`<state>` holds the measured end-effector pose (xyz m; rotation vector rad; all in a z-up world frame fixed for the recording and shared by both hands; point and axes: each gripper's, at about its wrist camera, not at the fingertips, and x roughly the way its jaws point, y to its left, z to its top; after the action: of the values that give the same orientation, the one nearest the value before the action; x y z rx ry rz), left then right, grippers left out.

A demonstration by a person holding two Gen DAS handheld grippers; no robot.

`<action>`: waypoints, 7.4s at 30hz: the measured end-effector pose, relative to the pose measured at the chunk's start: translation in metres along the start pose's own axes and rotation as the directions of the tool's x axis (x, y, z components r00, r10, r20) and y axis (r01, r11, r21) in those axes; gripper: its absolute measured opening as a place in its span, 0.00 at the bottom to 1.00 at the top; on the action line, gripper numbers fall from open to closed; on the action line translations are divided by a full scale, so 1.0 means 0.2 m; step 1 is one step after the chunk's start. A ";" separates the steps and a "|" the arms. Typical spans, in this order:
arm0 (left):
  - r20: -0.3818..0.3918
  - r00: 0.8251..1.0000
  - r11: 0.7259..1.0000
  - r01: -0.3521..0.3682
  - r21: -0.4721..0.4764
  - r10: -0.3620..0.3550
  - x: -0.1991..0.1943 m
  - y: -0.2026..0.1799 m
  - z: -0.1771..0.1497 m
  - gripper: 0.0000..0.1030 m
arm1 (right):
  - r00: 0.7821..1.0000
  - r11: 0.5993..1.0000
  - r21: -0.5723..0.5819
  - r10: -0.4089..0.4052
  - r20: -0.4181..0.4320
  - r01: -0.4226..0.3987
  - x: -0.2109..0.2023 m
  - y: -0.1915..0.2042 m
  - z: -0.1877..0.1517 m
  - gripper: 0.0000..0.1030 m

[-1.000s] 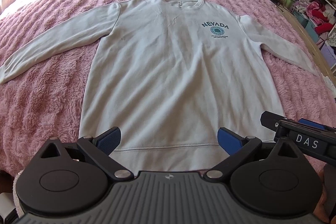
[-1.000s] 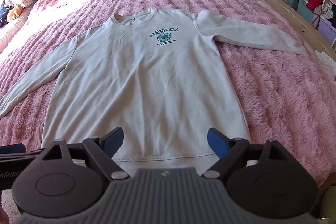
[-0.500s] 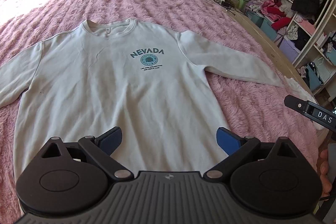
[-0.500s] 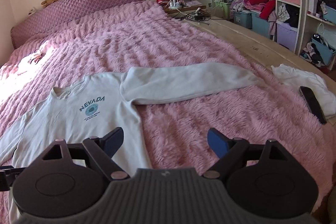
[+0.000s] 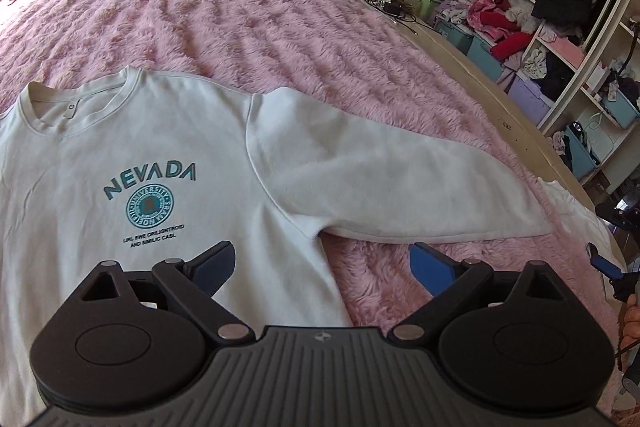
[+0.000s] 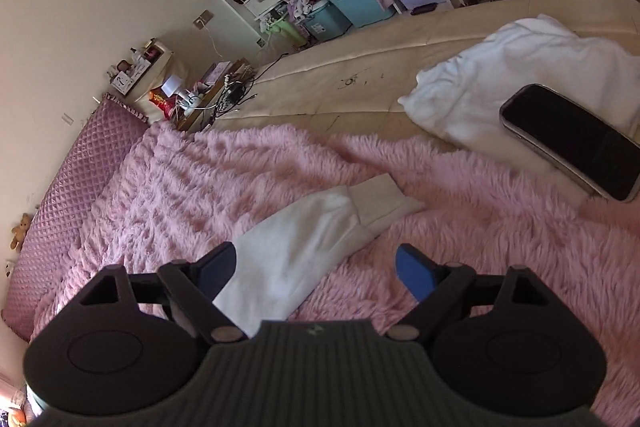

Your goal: Fold small clothes

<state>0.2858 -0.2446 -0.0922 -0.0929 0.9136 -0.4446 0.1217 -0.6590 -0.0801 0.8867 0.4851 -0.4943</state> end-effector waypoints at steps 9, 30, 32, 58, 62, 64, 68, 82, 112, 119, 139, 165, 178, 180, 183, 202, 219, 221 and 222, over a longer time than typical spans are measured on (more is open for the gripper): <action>-0.125 0.992 0.999 0.023 -0.043 -0.028 0.38 -0.06 0.05 1.00 | 0.999 0.995 0.094 -0.008 -0.053 0.013 0.36 -0.16 0.04 0.74; -0.130 0.991 0.996 -0.003 0.087 0.014 0.53 -0.15 -0.02 1.00 | 0.998 0.998 0.028 0.051 0.046 -0.052 0.34 0.02 0.15 0.04; -0.130 0.992 0.997 0.009 0.076 0.001 0.50 -0.13 0.00 1.00 | 0.993 0.995 0.002 0.102 0.055 -0.102 0.29 0.12 0.16 0.03; 0.028 0.984 0.943 -0.161 -0.292 0.177 -0.63 1.21 -0.29 1.00 | 0.687 0.731 -0.081 0.590 -0.423 -0.678 0.04 1.91 -1.35 0.03; 0.061 0.973 0.900 -0.183 -0.397 0.224 -0.79 1.44 -0.39 1.00 | 0.652 0.705 -0.140 0.535 -0.538 -0.695 0.05 2.02 -1.80 0.03; 0.079 0.967 0.878 -0.182 -0.442 0.241 -0.85 1.55 -0.44 1.00 | 0.645 0.690 -0.186 0.497 -0.580 -0.699 0.07 2.06 -1.99 0.03; 0.125 0.964 0.840 -0.137 -0.524 0.235 -0.91 1.72 -0.52 1.00 | 0.644 0.663 -0.286 0.387 -0.660 -0.692 0.16 2.02 -2.35 0.27; 0.272 0.962 0.765 0.187 -0.617 -0.015 -0.70 1.86 -0.51 1.00 | 0.699 0.685 -0.319 0.389 -0.600 -0.655 0.00 1.69 -2.02 0.55; 0.471 0.871 0.718 0.239 -0.653 0.138 -0.69 1.88 -0.61 0.06 | 0.923 0.849 -0.429 0.156 -0.353 -0.307 0.10 1.15 -1.53 0.56; 0.389 0.912 0.614 0.234 -0.754 0.131 -0.61 2.02 -0.73 0.25 | 0.929 0.845 -0.441 0.159 -0.333 -0.302 0.14 1.20 -1.56 0.57; 0.360 0.802 0.537 0.058 -0.841 0.477 -1.51 2.31 -1.08 0.77 | 0.768 0.745 -0.376 0.276 -0.578 -0.551 -0.07 1.73 -2.13 0.59; 0.343 0.655 0.267 0.217 -0.939 0.673 -1.67 2.93 -1.56 0.76 | 0.683 0.578 -0.492 0.164 -0.712 -0.651 -0.18 2.07 -2.85 0.61; 0.467 0.619 0.391 0.266 -0.881 0.631 -1.77 2.84 -1.36 0.08 | 0.689 0.547 -0.510 0.183 -0.701 -0.664 -0.22 2.04 -2.76 0.67; 0.507 0.614 0.425 0.290 -0.858 0.605 -1.79 2.81 -1.28 0.08 | 0.691 0.553 -0.506 0.189 -0.697 -0.662 -0.22 2.02 -2.72 0.67; 0.576 0.605 0.497 0.316 -0.808 0.550 -1.82 2.72 -1.12 0.08 | 0.698 0.558 -0.506 0.199 -0.688 -0.658 -0.23 1.99 -2.65 0.67; 0.744 0.667 0.681 0.523 -0.512 0.046 -1.09 1.81 -0.21 0.08 | 0.805 0.680 -0.531 0.149 -0.575 -0.505 -0.23 1.28 -1.97 0.67; 0.499 0.845 0.715 0.468 -0.520 -0.190 -0.03 1.14 -0.10 0.08 | 0.834 0.737 -0.493 0.173 -0.523 -0.463 -0.19 0.89 -1.65 0.68; 0.446 0.875 0.738 0.425 -0.525 -0.186 0.06 1.11 -0.11 0.08 | 0.836 0.747 -0.485 0.169 -0.522 -0.454 -0.18 0.84 -1.63 0.68; 0.418 0.891 0.749 0.398 -0.530 -0.177 0.10 1.10 -0.13 0.08 | 0.838 0.753 -0.483 0.165 -0.520 -0.448 -0.17 0.82 -1.62 0.68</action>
<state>0.3493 -0.0513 -0.1800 -0.8989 0.6601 -0.3930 0.1286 -0.2995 -0.1364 0.4430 0.8408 0.2026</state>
